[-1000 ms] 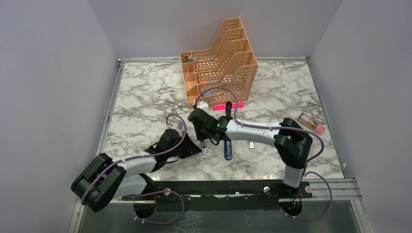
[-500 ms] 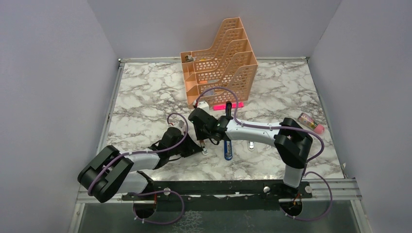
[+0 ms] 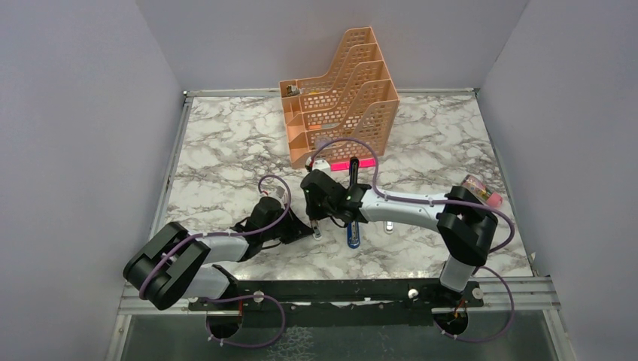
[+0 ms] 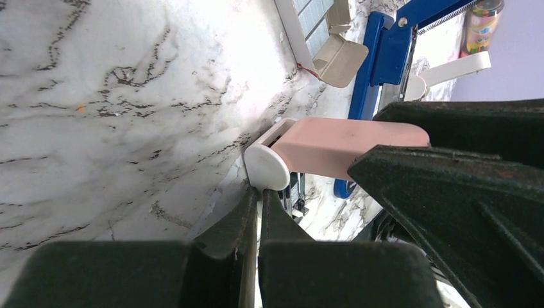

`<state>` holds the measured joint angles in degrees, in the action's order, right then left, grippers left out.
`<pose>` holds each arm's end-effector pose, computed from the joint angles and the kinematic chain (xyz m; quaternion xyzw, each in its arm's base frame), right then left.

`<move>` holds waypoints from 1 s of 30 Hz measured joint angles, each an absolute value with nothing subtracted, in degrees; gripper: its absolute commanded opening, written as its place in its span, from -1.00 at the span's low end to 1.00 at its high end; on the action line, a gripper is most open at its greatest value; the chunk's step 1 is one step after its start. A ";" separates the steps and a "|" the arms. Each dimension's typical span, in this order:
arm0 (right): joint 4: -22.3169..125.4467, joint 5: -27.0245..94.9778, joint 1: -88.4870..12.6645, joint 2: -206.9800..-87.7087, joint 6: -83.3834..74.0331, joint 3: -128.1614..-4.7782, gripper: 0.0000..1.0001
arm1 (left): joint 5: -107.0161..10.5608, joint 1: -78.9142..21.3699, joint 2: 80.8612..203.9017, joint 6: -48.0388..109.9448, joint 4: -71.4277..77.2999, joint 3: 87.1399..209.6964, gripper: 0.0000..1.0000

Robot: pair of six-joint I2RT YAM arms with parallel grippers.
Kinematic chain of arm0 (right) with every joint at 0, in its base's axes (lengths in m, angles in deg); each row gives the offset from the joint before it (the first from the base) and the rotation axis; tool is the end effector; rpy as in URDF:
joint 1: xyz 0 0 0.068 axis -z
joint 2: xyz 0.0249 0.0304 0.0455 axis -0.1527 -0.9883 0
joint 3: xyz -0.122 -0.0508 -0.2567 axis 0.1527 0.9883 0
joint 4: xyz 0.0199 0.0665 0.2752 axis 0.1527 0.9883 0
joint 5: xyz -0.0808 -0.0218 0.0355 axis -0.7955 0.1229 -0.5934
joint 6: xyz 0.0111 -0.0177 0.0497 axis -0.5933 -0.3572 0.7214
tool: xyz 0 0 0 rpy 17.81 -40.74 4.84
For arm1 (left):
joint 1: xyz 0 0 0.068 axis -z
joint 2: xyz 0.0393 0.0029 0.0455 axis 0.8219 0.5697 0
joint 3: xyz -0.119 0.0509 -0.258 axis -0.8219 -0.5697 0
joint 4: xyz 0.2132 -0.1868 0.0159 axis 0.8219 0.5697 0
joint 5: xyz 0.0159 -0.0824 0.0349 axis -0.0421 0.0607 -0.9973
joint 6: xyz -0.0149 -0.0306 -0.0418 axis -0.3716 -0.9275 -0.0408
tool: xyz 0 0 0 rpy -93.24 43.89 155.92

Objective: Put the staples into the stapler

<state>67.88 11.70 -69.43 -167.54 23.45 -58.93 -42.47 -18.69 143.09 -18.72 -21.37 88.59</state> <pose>0.2050 0.3460 0.2085 -0.1650 0.9186 0.1703 0.3161 0.1649 -0.1330 0.1051 -0.1372 0.8807 -0.4036 0.2067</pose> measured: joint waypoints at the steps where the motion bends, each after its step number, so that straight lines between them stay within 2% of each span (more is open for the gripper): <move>1: 67.48 11.92 -69.43 -167.10 23.43 -58.32 -0.43 | -42.45 -18.74 143.18 -18.79 -21.46 88.59 -1.00; 30: 71.05 11.72 -73.12 -164.06 26.27 -54.12 -0.43 | -42.47 -18.78 142.98 -19.38 -19.52 89.53 -1.00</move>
<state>71.05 11.72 -73.12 -164.06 26.27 -54.12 -42.47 -18.78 142.98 -19.38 -19.52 89.53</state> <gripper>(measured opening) 0.315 0.014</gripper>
